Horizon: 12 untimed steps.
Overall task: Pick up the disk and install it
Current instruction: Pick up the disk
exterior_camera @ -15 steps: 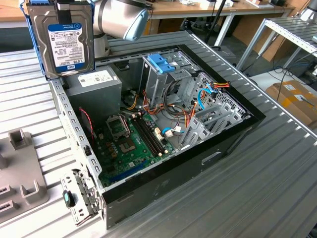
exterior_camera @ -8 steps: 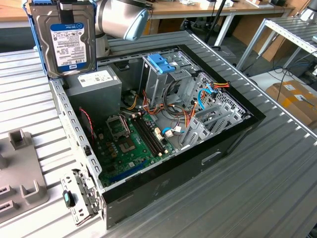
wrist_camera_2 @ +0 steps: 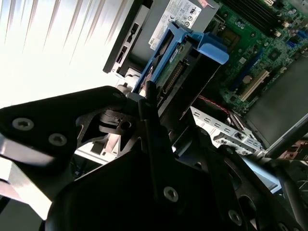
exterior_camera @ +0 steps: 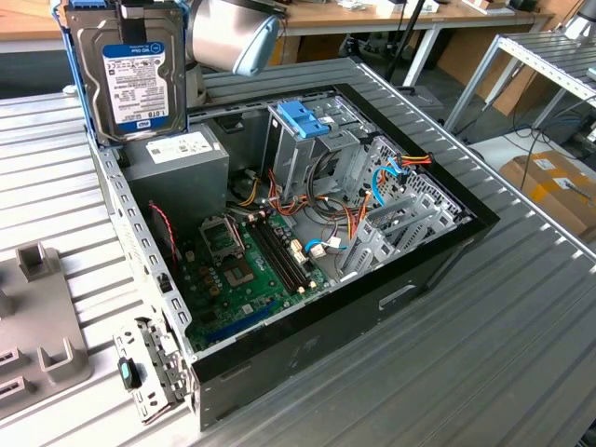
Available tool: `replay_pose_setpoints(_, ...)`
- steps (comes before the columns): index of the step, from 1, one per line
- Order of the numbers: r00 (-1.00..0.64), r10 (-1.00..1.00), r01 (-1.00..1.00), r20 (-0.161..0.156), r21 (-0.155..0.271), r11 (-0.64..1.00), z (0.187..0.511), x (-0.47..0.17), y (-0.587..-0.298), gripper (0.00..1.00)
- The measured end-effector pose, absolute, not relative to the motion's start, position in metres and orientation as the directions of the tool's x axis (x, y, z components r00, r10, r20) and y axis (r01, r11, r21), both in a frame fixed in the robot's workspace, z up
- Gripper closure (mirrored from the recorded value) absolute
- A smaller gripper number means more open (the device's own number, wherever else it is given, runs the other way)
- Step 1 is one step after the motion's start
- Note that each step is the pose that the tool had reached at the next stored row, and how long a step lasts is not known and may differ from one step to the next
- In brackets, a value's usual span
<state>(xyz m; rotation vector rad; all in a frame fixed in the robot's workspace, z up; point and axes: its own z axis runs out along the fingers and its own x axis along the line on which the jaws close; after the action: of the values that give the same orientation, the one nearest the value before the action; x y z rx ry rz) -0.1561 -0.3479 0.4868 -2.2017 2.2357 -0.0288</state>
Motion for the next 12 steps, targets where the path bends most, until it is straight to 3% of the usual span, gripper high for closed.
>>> replay_pose_setpoints(12, -0.015, -1.0, -1.0, 0.01, -0.016, 0.015, 0.4868, -0.1458, -0.3479, 0.65)
